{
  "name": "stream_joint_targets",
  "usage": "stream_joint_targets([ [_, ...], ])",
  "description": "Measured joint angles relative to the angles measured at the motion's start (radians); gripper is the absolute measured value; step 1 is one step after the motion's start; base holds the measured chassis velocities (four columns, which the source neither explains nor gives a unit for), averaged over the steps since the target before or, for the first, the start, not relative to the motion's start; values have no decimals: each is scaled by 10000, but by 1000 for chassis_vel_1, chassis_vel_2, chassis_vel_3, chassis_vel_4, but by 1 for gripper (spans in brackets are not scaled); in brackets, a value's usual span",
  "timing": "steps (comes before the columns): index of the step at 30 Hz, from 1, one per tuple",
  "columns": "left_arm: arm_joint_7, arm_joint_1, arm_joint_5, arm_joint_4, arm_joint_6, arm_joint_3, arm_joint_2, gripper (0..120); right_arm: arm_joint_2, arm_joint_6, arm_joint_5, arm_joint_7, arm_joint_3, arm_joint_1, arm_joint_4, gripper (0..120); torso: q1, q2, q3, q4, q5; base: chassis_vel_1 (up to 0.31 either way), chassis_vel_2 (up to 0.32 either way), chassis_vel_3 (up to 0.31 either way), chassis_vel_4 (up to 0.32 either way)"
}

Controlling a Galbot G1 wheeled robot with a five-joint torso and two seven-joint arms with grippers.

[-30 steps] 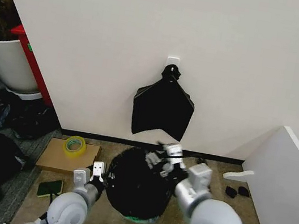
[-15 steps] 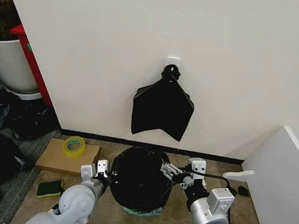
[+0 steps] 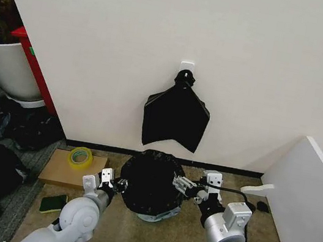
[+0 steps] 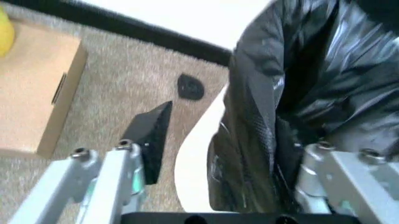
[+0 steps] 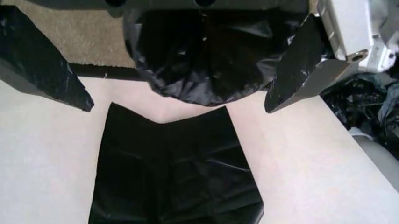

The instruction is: Place the garbage bag over the trash bin.

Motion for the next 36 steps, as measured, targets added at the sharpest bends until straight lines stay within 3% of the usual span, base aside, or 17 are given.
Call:
stream_joint_targets([
  [8, 586, 235, 934, -407, -371, 29, 143, 90, 268, 63, -262, -104, -22, -360, 118, 100, 0, 0, 0, -1, 0, 0, 0, 0, 0],
  [14, 957, 521, 1801, -739, -865, 1, 293, 100, 413, 252, -546, -197, 66, -667, 193, 100, 0, 0, 0, -1, 0, 0, 0, 0, 0],
  [18, 1365, 1340, 4595, -1299, -2404, -207, 349, 100, 755, 1481, -1080, -736, 740, -1295, -56, 100, 0, 0, -1, -2, 0, 0, 0, 0, 0],
  [19, 1365, 1340, 4595, -1299, -2404, -207, 349, 100, 755, 1481, -1080, -736, 740, -1295, -56, 100, 0, 0, -1, -2, 0, 0, 0, 0, 0],
  [22, 1506, 2476, 6593, -1724, -3735, -603, 52, 100, 1217, 3019, -1838, -1033, 961, -1902, -469, 100, 0, 1, -1, -2, -1, 0, 0, 0, 0],
  [23, 1506, 2561, 6709, -1747, -3820, -650, 22, 100, 1248, 3142, -1910, -1047, 966, -1946, -502, 100, 0, 1, -1, -3, -1, 0, 0, 0, 0],
  [24, 1507, 3172, 7504, -1866, -4396, -1046, -313, 100, 1491, 4135, -2615, -1211, 1046, -2259, -854, 100, 0, 1, -1, -1, 2, 0, 0, 0, 0],
  [26, 1504, 3319, 7749, -1877, -4567, -1160, -431, 100, 1584, 4505, -2935, -1304, 1114, -2363, -1039, 100, -1, 0, -1, 4, 2, 0, 0, 0, 0],
  [28, 1394, 4311, 9575, -1895, -5886, -2010, -1643, 100, 2187, 6683, -4454, -2128, 1875, -2979, -2168, 100, -1, 0, -1, 1, 1, 0, 0, 0, 0],
  [30, 1398, 4391, 9704, -1904, -5984, -2071, -1747, 100, 2248, 6903, -4560, -2161, 1934, -3033, -2277, 100, -1, 0, -1, -1, 2, 0, 0, 0, 0],
  [32, 1456, 5142, 10475, -2166, -6681, -2532, -2545, 100, 2607, 8072, -4830, -2167, 2114, -3443, -2783, 100, -1, 0, -1, -1, 3, 0, 0, 0, 0],
  [36, 1546, 6009, 11063, -2602, -7155, -2730, -2984, 100, 2811, 9245, -4982, -2019, 2292, -3708, -3120, 100, -1, 1, -1, 0, 3, 0, 0, 0, 0],
])
